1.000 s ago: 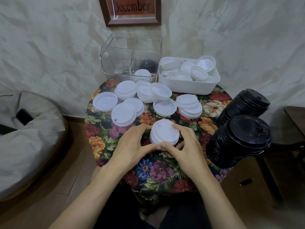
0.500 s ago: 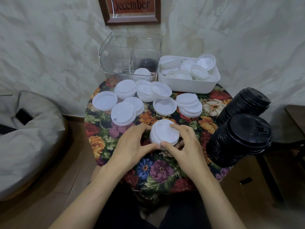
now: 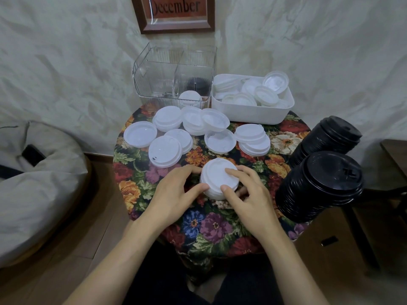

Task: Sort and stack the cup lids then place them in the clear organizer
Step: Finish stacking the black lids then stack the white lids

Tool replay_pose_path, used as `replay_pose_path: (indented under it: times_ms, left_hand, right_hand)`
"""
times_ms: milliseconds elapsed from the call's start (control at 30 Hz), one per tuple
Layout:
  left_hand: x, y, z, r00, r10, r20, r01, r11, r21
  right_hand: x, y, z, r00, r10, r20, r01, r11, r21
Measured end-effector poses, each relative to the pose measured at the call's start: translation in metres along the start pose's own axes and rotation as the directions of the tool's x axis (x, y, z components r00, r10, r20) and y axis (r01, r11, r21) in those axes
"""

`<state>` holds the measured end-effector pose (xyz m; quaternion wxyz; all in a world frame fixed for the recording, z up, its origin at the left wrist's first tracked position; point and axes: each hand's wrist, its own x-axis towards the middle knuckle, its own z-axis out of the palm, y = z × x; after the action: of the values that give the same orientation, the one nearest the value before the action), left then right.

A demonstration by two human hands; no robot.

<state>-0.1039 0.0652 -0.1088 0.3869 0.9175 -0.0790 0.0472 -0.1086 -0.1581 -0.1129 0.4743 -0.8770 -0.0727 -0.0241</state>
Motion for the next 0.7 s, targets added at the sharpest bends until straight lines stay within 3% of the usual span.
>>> replay_pose_path:
  times_ms: [300, 700]
  left_hand:
    - [-0.002, 0.007, -0.002, 0.992, 0.102, 0.073, -0.105, 0.994, 0.041]
    - [0.001, -0.004, 0.003, 0.988, 0.120, 0.102, -0.132, 0.983, 0.125]
  right_hand:
    - [0.000, 0.000, -0.002, 0.999, -0.040, 0.034, 0.040, 0.999, -0.013]
    - [0.004, 0.001, -0.002, 0.996, -0.033, 0.087, 0.033, 0.999, 0.008]
